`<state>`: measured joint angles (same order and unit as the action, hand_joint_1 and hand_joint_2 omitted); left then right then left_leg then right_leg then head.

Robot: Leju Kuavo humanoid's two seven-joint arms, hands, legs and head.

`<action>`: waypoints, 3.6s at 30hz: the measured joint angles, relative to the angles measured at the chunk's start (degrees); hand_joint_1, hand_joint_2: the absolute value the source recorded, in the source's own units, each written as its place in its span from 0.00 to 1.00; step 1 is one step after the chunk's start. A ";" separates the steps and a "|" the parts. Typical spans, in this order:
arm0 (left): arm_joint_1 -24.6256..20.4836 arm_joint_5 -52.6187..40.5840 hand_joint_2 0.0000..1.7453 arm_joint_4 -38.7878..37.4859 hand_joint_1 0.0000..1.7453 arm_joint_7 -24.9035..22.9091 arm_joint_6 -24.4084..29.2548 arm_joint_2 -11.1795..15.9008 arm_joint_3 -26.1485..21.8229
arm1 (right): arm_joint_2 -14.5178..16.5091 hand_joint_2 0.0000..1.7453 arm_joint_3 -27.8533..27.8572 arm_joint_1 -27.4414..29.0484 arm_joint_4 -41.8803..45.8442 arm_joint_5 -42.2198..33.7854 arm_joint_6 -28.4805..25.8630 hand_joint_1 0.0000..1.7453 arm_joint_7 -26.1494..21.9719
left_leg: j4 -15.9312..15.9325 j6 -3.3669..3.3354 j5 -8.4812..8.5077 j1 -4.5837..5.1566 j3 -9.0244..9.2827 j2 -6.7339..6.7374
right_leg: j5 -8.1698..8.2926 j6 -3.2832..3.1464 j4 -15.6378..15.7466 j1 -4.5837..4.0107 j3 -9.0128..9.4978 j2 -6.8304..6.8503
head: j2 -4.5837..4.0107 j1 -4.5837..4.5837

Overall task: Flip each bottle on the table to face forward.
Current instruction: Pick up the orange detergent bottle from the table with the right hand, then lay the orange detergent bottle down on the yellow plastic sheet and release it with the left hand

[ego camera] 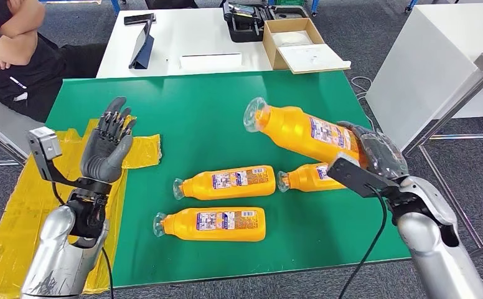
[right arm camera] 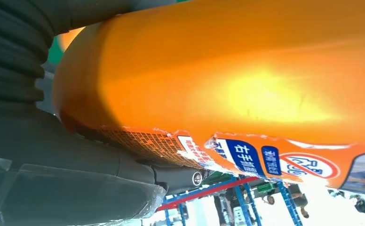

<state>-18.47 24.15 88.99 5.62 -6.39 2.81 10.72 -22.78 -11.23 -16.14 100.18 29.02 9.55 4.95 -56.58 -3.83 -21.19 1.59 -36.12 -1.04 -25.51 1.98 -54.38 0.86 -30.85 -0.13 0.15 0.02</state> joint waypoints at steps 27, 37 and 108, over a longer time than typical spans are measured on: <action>-7.18 10.90 1.00 -2.44 0.00 -0.29 8.46 -6.63 9.40 | 22.99 1.00 -14.33 -19.01 -23.70 0.10 -9.96 1.00 3.73 | -0.01 0.00 0.06 0.01 -0.20 -0.09 | 0.02 0.03 -0.03 0.01 -0.19 0.04 | 0.00 0.00; -7.57 11.12 1.00 -0.88 0.00 -1.29 9.89 -6.66 9.39 | 24.23 1.00 -17.46 -19.11 -25.25 5.07 -9.90 1.00 4.15 | -0.01 0.00 0.06 0.01 -0.22 -0.09 | 0.01 0.02 -0.03 0.01 -0.21 0.04 | 0.00 -0.01; -8.53 14.10 1.00 -2.09 1.00 1.38 20.93 -6.93 6.04 | 26.71 0.00 -19.49 -21.50 -42.70 1.12 -12.93 0.00 -1.17 | -0.02 -0.03 0.09 0.02 -0.29 -0.21 | 0.02 0.02 -0.03 0.03 -0.26 0.15 | 0.00 -0.02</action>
<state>-27.00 38.25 86.90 7.00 14.54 -4.12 16.76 3.93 -30.72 -37.64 57.48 30.14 -3.38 3.78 -56.60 -3.86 -21.10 1.60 -36.41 -1.25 -25.50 2.01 -54.41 0.90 -31.11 0.01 0.15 0.00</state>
